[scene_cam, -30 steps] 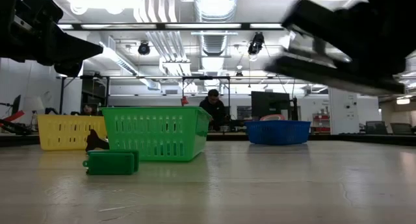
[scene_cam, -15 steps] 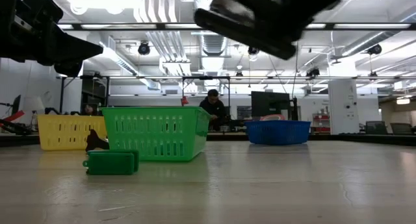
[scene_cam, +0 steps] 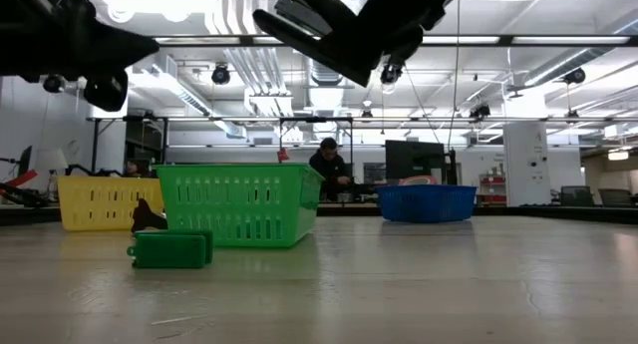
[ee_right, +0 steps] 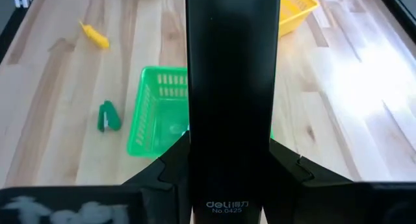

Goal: Pick and place Stapler, Stapler remover, tape
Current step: Put the black stapler into the yellow bin

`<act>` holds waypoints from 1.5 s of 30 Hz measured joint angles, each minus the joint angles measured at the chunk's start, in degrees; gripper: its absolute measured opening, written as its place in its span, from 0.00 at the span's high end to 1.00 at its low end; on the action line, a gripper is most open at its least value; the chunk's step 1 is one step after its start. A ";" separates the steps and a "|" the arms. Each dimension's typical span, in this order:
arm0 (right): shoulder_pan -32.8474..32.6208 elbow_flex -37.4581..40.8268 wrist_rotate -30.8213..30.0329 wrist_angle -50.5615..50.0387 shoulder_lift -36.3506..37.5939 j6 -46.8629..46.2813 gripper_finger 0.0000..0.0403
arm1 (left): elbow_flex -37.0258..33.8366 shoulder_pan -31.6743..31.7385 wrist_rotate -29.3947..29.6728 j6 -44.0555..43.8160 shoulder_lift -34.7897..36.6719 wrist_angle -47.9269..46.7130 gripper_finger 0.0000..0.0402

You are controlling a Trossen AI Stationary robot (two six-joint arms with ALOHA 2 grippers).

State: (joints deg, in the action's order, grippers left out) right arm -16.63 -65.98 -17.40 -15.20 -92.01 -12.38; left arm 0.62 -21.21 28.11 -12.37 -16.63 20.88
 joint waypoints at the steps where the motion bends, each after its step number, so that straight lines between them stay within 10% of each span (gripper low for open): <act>1: 0.51 0.00 0.60 0.15 0.00 0.02 0.70 | 0.00 0.01 -0.01 -1.25 -0.02 1.26 0.95; 9: 3.69 0.02 3.42 5.17 -0.09 1.09 0.70 | 0.15 0.35 -0.32 -1.06 -5.09 7.15 0.89; 25: 6.21 0.04 4.39 11.22 -0.09 1.55 0.70 | 8.01 0.45 -0.01 2.57 -28.44 19.23 0.38; 45: 6.54 0.42 4.21 12.88 -0.09 0.74 0.69 | 26.35 1.34 3.08 11.24 -49.28 19.06 0.36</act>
State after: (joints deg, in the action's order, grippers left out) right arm -10.09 -65.56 -13.19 -2.33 -92.09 -11.64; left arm 26.97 -19.88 31.18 -1.13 -65.91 39.94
